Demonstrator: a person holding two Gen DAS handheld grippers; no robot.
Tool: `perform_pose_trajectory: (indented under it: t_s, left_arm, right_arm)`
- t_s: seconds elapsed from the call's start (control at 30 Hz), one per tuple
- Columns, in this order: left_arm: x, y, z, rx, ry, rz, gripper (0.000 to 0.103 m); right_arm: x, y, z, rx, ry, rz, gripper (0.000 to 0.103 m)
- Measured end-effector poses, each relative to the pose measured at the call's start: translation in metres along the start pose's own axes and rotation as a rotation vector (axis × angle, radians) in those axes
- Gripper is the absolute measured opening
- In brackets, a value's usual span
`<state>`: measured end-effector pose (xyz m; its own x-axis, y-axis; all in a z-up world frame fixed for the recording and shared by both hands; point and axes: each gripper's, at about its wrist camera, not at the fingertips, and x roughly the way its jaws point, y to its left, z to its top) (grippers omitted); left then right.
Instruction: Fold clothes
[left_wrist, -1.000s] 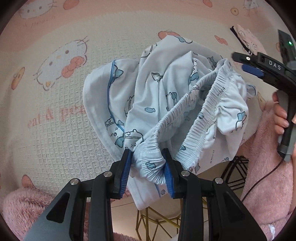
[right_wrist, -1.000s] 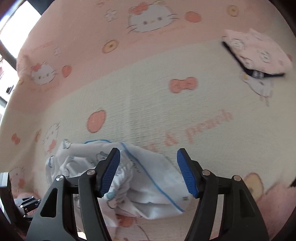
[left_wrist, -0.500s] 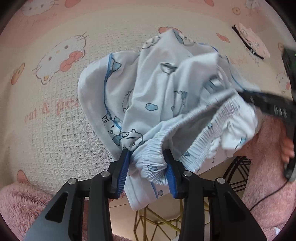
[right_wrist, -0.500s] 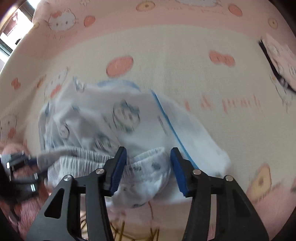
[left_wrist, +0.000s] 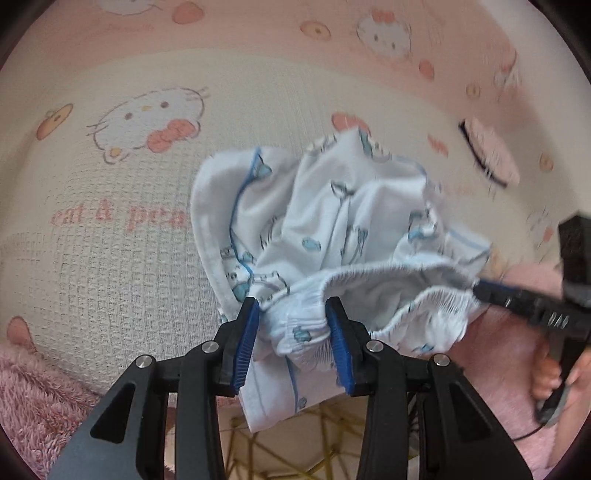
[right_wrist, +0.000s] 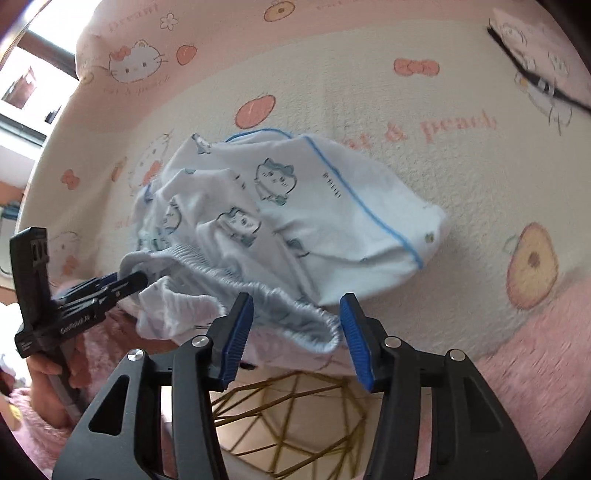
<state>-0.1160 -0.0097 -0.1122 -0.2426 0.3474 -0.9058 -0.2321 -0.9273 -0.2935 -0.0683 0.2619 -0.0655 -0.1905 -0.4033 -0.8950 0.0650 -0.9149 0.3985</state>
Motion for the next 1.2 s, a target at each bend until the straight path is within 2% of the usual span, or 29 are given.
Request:
perform_pose_trajectory:
  t_s: [0.17, 0.23, 0.3, 0.33, 0.4, 0.47, 0.5, 0.6, 0.63, 0.73, 0.8, 0.83, 0.87, 0.9, 0.93, 1.0, 1.07, 1.1, 1.2]
  left_arm:
    - [-0.012, 0.023, 0.016, -0.012, -0.021, -0.035, 0.039]
    - [0.001, 0.016, 0.006, 0.013, -0.003, -0.027, 0.039]
    - [-0.004, 0.000, -0.008, 0.053, 0.019, -0.004, 0.039]
    - [-0.005, -0.005, -0.002, 0.077, 0.028, 0.018, 0.039]
    - [-0.005, -0.011, -0.005, 0.106, 0.038, 0.046, 0.037]
    - [-0.002, -0.015, -0.007, 0.118, 0.046, 0.061, 0.026]
    - [-0.001, -0.017, -0.009, 0.125, 0.050, 0.069, 0.022]
    - [0.004, -0.023, -0.013, 0.143, 0.063, 0.091, 0.022]
    - [0.005, -0.024, -0.014, 0.149, 0.067, 0.099, 0.022]
    - [0.010, -0.030, -0.018, 0.167, 0.079, 0.121, 0.023]
    - [0.013, -0.034, -0.021, 0.179, 0.087, 0.136, 0.023]
    - [0.013, -0.035, -0.022, 0.181, 0.093, 0.130, 0.023]
    - [0.013, -0.035, -0.022, 0.182, 0.099, 0.123, 0.025]
    - [0.014, -0.036, -0.023, 0.183, 0.105, 0.115, 0.034]
    - [0.014, -0.037, -0.024, 0.184, 0.111, 0.108, 0.050]
    - [0.017, -0.037, -0.020, 0.169, 0.141, 0.039, 0.067]
    - [0.020, -0.042, -0.020, 0.203, 0.160, 0.057, 0.070]
    - [0.018, -0.045, -0.022, 0.211, 0.147, 0.089, 0.068]
    - [0.011, -0.049, -0.026, 0.244, 0.104, 0.203, 0.009]
  right_arm:
    - [0.014, 0.008, -0.009, -0.064, 0.068, -0.137, 0.057]
    - [0.025, 0.012, -0.010, -0.084, 0.091, -0.199, 0.057]
    - [0.035, 0.015, -0.010, -0.100, 0.092, -0.261, 0.057]
    - [0.037, 0.017, -0.008, -0.103, 0.078, -0.277, 0.057]
    - [0.038, 0.019, -0.003, -0.105, 0.042, -0.285, 0.051]
    - [0.035, 0.021, 0.002, -0.093, -0.007, -0.275, 0.026]
    - [0.032, 0.021, 0.004, -0.083, -0.035, -0.276, 0.023]
    - [0.023, 0.018, 0.014, -0.026, -0.133, -0.349, 0.021]
    - [0.025, 0.016, 0.017, -0.011, -0.136, -0.351, 0.022]
    - [0.062, 0.019, 0.020, -0.029, 0.021, -0.296, 0.027]
    - [0.070, 0.039, 0.022, -0.111, 0.003, -0.355, 0.023]
    - [0.074, 0.050, 0.023, -0.143, 0.002, -0.351, 0.020]
    - [0.078, 0.056, 0.024, -0.161, 0.003, -0.343, 0.014]
    - [0.083, 0.063, 0.025, -0.177, -0.001, -0.355, 0.012]
    - [0.086, 0.068, 0.027, -0.184, -0.010, -0.373, 0.012]
    - [0.091, 0.074, 0.031, -0.187, -0.028, -0.398, 0.010]
    - [0.095, 0.078, 0.038, -0.168, -0.044, -0.393, 0.010]
    - [0.095, 0.079, 0.040, -0.163, -0.050, -0.392, 0.009]
    - [0.090, 0.086, 0.048, -0.164, -0.084, -0.390, 0.007]
